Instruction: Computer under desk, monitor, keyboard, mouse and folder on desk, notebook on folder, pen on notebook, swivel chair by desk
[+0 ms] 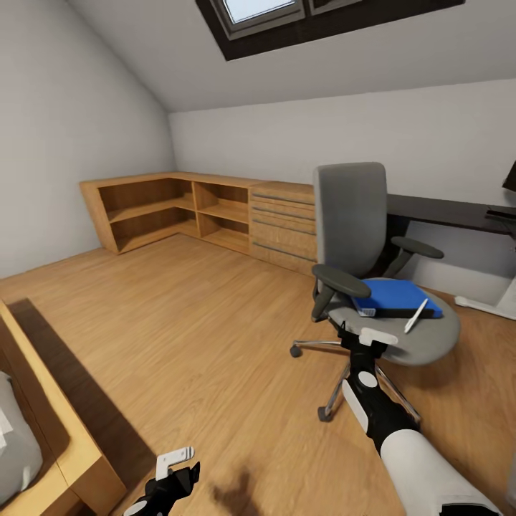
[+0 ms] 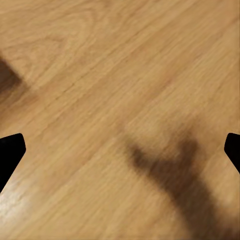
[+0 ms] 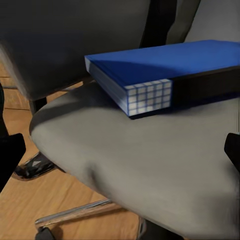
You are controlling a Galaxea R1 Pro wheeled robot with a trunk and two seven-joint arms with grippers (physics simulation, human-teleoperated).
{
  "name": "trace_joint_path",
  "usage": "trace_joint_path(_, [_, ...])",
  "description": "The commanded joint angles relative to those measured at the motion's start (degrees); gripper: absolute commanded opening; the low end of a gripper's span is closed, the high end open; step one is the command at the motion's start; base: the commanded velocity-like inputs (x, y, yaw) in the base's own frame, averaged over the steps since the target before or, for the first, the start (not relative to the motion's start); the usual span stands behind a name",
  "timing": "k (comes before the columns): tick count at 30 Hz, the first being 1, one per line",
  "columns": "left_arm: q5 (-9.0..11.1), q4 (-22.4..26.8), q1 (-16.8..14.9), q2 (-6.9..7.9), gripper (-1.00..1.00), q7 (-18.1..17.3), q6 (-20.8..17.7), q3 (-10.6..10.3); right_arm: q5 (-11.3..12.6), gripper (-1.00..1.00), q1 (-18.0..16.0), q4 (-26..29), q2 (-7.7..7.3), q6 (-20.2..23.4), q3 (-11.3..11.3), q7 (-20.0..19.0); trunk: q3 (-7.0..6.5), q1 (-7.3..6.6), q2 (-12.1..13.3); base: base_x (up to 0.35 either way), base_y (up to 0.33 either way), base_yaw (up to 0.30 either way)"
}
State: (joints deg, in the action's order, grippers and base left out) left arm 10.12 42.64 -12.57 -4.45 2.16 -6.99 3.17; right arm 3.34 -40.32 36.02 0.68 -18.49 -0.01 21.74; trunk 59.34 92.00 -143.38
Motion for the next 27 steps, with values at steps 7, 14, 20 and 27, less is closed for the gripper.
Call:
trace_joint_path(7, [0.6, 0.1, 0.0, -0.03, 1.00, 0.1, -0.4, 0.1, 0.4, 1.00, 0.0, -0.6, 0.05, -0.3, 0.0, -0.1, 0.05, -0.01, 0.0, -0.001, 0.000, -0.164])
trace_joint_path(14, [0.6, 0.1, 0.0, -0.03, 1.00, 0.1, -0.4, 0.1, 0.4, 1.00, 0.0, -1.0, 0.09, -0.3, 0.1, -0.1, 0.05, -0.01, 0.0, 0.000, 0.000, -0.233])
trace_joint_path(20, [0.6, 0.1, 0.0, -0.04, 1.00, 0.1, -0.4, 0.1, 0.4, 1.00, 0.0, -1.0, 0.10, -0.3, 0.1, -0.1, 0.05, -0.01, 0.0, 0.000, 0.000, -0.248])
trace_joint_path(27, [0.6, 0.1, 0.0, -0.03, 1.00, 0.1, -0.4, 0.1, 0.4, 1.00, -0.1, -1.2, 0.33, -0.3, 0.1, -0.1, 0.05, -0.01, 0.0, 0.000, 0.000, -0.248])
